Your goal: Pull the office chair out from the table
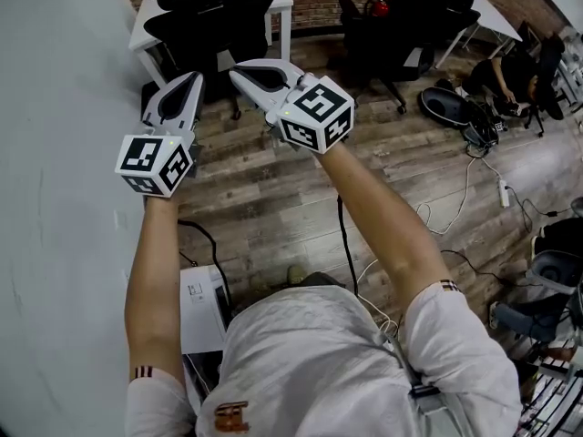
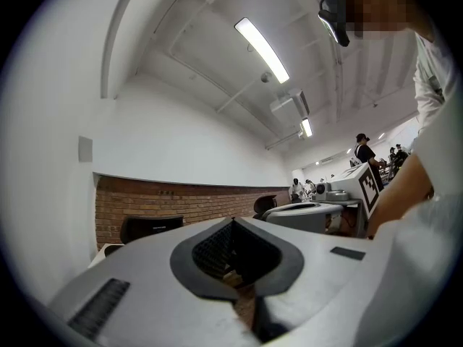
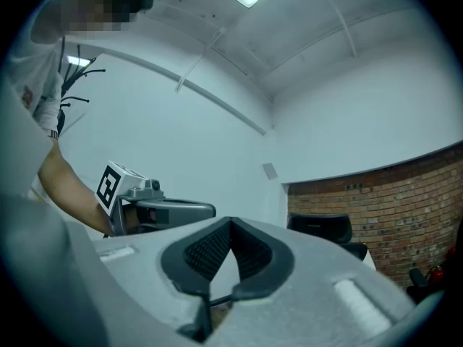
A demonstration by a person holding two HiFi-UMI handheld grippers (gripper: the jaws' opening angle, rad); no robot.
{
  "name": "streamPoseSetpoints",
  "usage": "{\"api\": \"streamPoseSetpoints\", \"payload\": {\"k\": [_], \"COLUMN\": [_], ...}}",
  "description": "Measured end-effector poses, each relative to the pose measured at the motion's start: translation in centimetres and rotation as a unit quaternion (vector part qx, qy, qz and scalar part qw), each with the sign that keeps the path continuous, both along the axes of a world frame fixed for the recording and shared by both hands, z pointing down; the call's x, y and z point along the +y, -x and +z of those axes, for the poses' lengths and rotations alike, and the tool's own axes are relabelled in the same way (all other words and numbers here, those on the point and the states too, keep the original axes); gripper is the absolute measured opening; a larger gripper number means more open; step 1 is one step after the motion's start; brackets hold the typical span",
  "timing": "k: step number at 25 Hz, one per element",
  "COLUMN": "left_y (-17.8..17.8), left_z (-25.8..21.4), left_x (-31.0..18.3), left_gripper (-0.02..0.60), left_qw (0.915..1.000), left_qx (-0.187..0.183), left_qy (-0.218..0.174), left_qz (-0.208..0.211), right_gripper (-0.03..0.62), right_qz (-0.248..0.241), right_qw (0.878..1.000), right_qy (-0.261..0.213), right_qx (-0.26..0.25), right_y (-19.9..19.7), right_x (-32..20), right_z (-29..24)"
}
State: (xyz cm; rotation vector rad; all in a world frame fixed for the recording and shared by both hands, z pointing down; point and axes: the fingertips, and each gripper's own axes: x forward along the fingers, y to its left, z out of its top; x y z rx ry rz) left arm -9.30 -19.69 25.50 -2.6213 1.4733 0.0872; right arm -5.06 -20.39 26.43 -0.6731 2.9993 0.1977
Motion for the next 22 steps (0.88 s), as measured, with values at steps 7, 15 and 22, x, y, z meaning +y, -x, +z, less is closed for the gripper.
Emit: {"api": "streamPoseSetpoints", "payload": {"k": [7,15,22], "left_y": [-1.7,-1.1,0.6], "left_z": [-0.1,0.0,0.5], "left_x": [-1.5,-3.7,-7.6], "left_gripper": [0.000,0.000,0.000], "left_qw": [0.9998,0.9995,0.9995], "left_qx": [-0.008,-0.010,-0.007], "left_qy": [-0.006,-0.005,-0.008], "left_qz": [-0.016,-0.031,-0.028], "right_gripper": [0.002,0.000,0.002], "right_qz": [-0.014,-0.021,-0.019], "right_qw": [1.000,1.000,1.000], "right_qy": [-0.008,-0.008,-0.008], "right_qx": [0.006,0.006,0.011], "right_y": [-1.9,-2.2,-0.8], "right_x": [-1.5,-4.1,-7.9], "right_z": [0.0,-0.1,0.6]}}
